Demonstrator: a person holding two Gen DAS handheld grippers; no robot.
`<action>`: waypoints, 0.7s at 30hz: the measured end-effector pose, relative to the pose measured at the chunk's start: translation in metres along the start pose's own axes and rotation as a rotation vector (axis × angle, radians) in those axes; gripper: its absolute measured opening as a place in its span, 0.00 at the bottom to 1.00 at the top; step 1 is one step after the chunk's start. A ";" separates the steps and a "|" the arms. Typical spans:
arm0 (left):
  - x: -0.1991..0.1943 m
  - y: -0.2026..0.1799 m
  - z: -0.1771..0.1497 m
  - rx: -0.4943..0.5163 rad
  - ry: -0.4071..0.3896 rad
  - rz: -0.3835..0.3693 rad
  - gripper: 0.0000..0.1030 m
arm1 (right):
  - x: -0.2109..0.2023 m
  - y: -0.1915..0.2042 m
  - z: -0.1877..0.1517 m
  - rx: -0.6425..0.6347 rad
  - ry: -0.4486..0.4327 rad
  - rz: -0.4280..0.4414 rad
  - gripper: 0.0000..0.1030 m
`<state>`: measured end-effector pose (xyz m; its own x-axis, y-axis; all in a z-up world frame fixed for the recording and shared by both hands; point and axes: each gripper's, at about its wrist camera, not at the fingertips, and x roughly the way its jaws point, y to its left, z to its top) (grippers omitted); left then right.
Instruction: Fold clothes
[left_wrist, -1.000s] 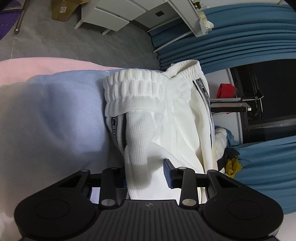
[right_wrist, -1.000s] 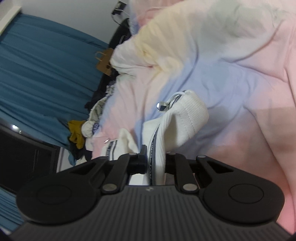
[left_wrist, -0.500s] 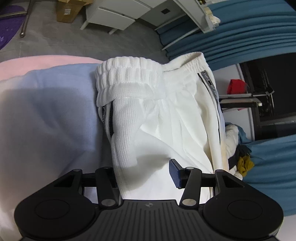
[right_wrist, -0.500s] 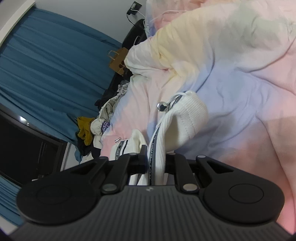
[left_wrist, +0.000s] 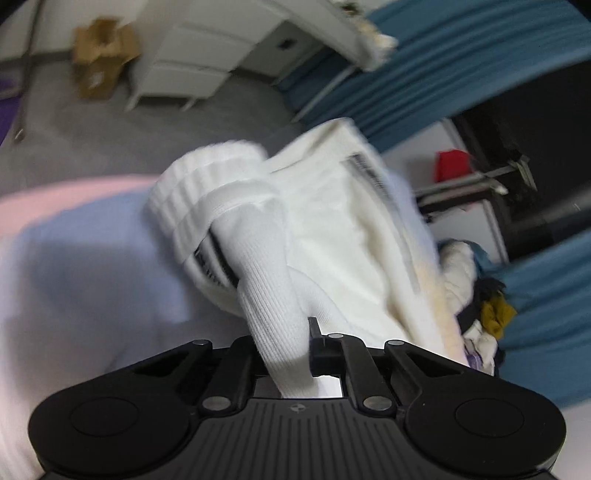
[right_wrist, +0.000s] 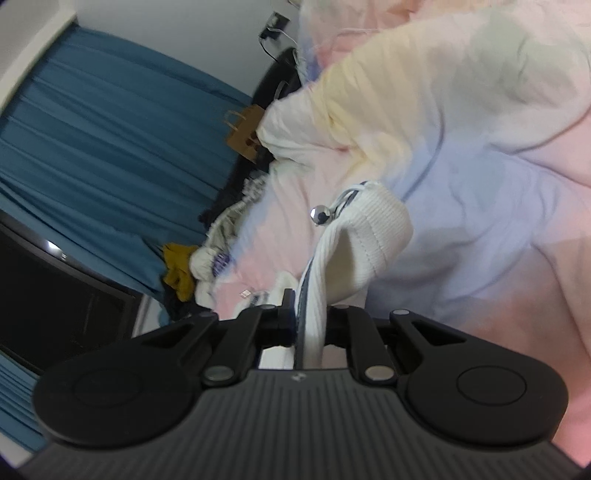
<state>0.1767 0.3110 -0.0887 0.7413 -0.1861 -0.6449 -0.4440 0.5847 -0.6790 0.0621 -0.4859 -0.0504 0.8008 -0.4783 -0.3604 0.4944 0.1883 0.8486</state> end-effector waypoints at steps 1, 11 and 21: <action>-0.004 -0.006 0.005 0.006 -0.008 -0.008 0.08 | -0.001 0.002 0.001 0.002 -0.012 0.012 0.11; -0.001 -0.107 0.047 0.076 -0.154 0.012 0.08 | 0.035 0.065 0.003 -0.070 -0.085 0.151 0.11; 0.159 -0.236 0.108 0.215 -0.194 0.116 0.08 | 0.199 0.142 -0.020 -0.322 -0.003 0.128 0.11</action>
<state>0.4540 0.2285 0.0072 0.7832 0.0339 -0.6208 -0.4300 0.7507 -0.5015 0.2986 -0.5373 -0.0094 0.8624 -0.4361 -0.2571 0.4716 0.5075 0.7211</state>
